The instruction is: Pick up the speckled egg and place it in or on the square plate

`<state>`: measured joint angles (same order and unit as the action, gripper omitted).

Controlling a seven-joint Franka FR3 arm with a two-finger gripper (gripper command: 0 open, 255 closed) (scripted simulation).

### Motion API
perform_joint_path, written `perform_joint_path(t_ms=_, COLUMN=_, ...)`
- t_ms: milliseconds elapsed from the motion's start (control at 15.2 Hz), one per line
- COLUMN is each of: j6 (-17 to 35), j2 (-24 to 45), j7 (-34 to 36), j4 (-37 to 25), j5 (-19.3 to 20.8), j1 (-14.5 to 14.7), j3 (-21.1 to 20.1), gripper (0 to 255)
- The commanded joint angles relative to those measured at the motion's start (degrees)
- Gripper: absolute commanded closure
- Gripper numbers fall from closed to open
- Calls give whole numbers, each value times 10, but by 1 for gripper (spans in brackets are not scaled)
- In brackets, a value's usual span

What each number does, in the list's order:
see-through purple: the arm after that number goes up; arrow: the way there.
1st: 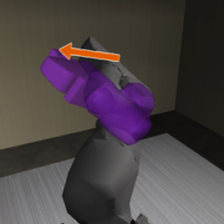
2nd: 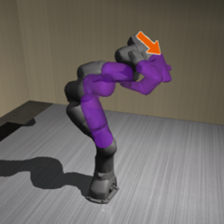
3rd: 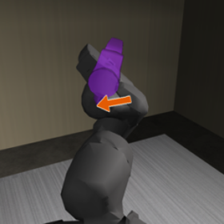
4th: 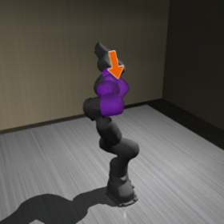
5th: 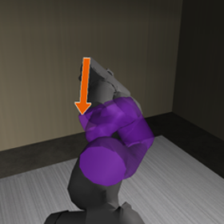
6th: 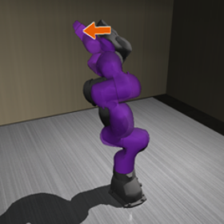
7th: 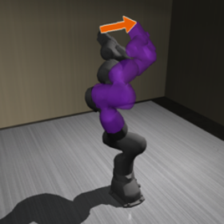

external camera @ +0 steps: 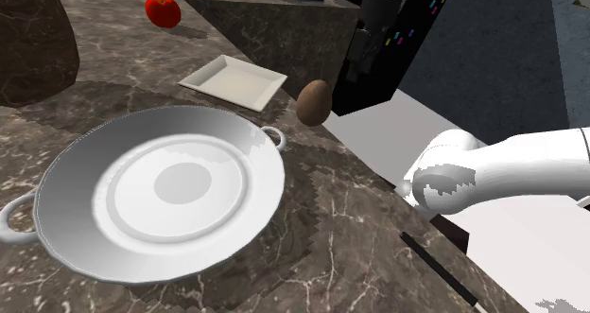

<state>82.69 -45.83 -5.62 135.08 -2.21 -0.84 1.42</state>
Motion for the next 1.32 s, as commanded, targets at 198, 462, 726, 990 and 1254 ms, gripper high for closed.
perform_joint_path(t_ms=198, j6=-20, j2=51, j7=2, j4=-46, j5=-30, j1=25, j3=-21, gripper=0)
perform_joint_path(t_ms=462, j6=-49, j2=121, j7=4, j4=-112, j5=-67, j1=56, j3=-46, gripper=0)
perform_joint_path(t_ms=726, j6=-82, j2=190, j7=8, j4=-185, j5=-102, j1=84, j3=-71, gripper=0)
perform_joint_path(t_ms=990, j6=-69, j2=194, j7=8, j4=-170, j5=-112, j1=92, j3=-79, gripper=0)
perform_joint_path(t_ms=1254, j6=-43, j2=178, j7=6, j4=-128, j5=-115, j1=93, j3=-83, gripper=0)
